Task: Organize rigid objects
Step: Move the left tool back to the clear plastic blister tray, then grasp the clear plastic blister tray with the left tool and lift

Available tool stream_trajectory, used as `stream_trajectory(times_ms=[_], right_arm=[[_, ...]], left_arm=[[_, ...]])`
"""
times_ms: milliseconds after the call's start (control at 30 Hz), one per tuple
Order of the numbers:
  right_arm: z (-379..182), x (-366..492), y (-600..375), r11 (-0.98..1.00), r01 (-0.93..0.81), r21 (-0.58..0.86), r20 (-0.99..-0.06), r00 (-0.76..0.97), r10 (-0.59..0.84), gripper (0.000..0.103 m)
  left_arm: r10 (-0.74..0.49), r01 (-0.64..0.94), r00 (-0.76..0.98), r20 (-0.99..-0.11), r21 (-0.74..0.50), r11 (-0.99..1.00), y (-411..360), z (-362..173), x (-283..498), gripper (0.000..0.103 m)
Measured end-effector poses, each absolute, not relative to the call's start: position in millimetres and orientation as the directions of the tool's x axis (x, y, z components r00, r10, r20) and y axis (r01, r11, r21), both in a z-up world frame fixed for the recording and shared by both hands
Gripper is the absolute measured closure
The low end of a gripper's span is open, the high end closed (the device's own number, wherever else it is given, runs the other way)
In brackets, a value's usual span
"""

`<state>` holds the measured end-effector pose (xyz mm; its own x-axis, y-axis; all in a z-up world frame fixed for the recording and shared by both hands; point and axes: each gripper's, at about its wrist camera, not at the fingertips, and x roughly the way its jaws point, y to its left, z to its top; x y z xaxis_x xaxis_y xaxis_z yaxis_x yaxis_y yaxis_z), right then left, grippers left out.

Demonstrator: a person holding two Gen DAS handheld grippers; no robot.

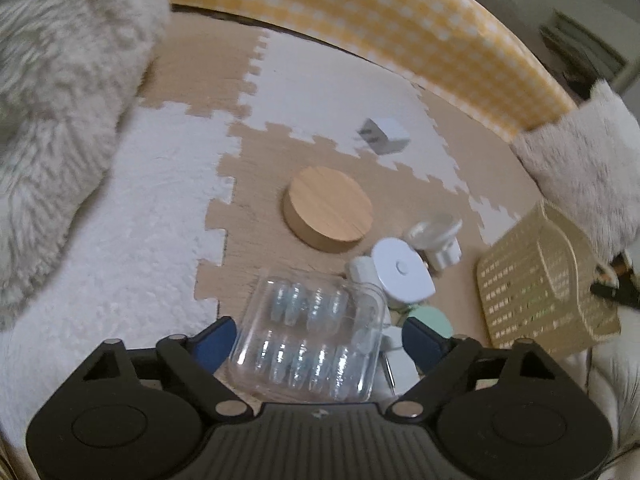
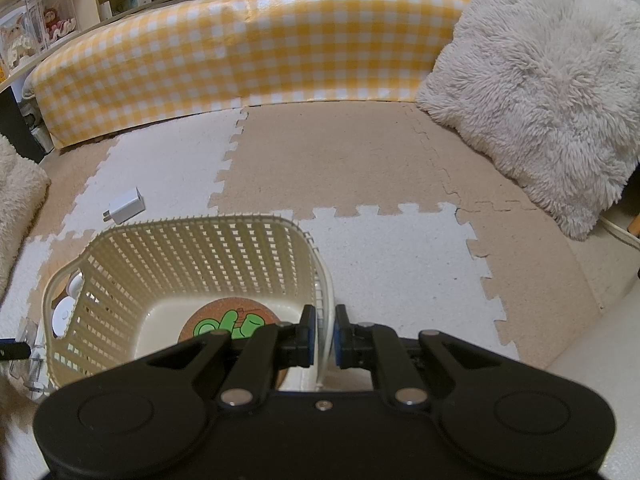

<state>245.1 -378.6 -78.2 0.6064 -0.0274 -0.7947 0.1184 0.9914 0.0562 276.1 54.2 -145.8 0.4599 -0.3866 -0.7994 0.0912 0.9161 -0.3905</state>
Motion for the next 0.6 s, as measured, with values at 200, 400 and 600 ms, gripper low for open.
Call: stream_trajectory(times_ms=[200, 400, 600], right_arm=[[-77.8, 244.6, -378.0, 0.992, 0.117, 0.052, -0.795, 0.606, -0.03, 0.093], [-77.7, 244.6, -377.4, 0.992, 0.117, 0.05, -0.795, 0.606, -0.032, 0.093], [-77.7, 244.6, -377.3, 0.992, 0.117, 0.049, -0.795, 0.606, -0.032, 0.094]], left_arm=[[-0.369, 0.092, 0.467, -0.803, -0.371, 0.924, 54.0, -144.6, 275.6, 0.023], [-0.302, 0.182, 0.473, -0.828, -0.244, 0.953, 35.1, -142.4, 269.1, 0.025], [-0.292, 0.165, 0.475, -0.831, -0.242, 0.956, 34.8, -141.8, 266.1, 0.026]])
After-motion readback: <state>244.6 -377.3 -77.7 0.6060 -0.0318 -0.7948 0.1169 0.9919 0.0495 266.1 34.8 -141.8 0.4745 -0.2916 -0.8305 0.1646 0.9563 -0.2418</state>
